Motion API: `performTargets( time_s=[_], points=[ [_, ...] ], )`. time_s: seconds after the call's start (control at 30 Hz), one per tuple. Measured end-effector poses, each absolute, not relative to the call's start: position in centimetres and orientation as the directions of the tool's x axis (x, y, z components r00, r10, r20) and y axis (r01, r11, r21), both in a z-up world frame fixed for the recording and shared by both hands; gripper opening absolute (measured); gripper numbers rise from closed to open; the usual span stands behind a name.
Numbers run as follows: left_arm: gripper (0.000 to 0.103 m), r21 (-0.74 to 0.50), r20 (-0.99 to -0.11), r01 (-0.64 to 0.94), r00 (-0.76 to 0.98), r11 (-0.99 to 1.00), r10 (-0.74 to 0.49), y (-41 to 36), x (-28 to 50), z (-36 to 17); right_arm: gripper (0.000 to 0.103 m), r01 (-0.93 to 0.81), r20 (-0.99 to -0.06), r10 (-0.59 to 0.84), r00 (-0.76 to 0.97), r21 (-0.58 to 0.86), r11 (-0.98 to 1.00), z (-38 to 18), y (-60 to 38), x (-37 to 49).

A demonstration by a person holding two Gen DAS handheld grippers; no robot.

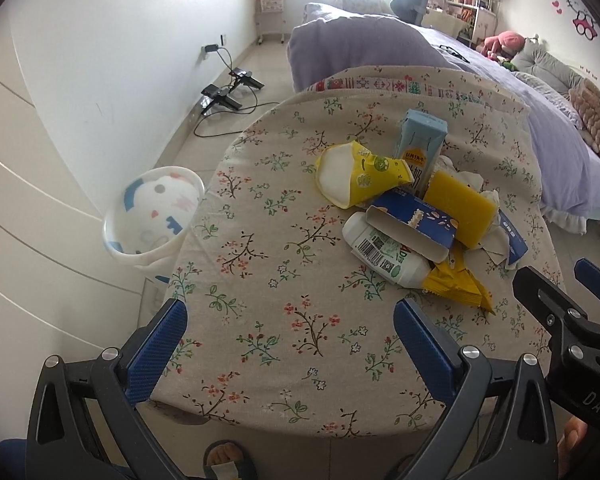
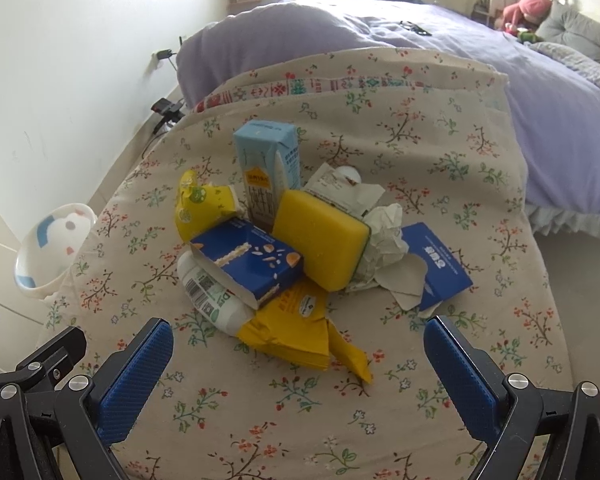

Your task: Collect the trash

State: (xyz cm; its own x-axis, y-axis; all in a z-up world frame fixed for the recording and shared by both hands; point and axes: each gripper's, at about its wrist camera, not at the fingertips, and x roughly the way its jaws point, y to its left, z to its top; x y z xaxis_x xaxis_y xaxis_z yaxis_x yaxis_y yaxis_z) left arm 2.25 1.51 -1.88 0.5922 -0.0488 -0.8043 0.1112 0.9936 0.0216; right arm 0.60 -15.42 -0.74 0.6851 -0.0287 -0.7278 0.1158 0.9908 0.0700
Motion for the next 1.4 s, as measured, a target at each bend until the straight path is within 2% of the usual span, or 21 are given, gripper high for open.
performTargets(
  time_s=[1.4],
  points=[
    [0.103,0.025,-0.811,0.102,0.583,0.995,-0.039,1.72,2.51,-2.14,0.103,0.117,-0.739,-0.023,0.673,0.076,0.990,-0.98,-15.46,0.82]
  ],
)
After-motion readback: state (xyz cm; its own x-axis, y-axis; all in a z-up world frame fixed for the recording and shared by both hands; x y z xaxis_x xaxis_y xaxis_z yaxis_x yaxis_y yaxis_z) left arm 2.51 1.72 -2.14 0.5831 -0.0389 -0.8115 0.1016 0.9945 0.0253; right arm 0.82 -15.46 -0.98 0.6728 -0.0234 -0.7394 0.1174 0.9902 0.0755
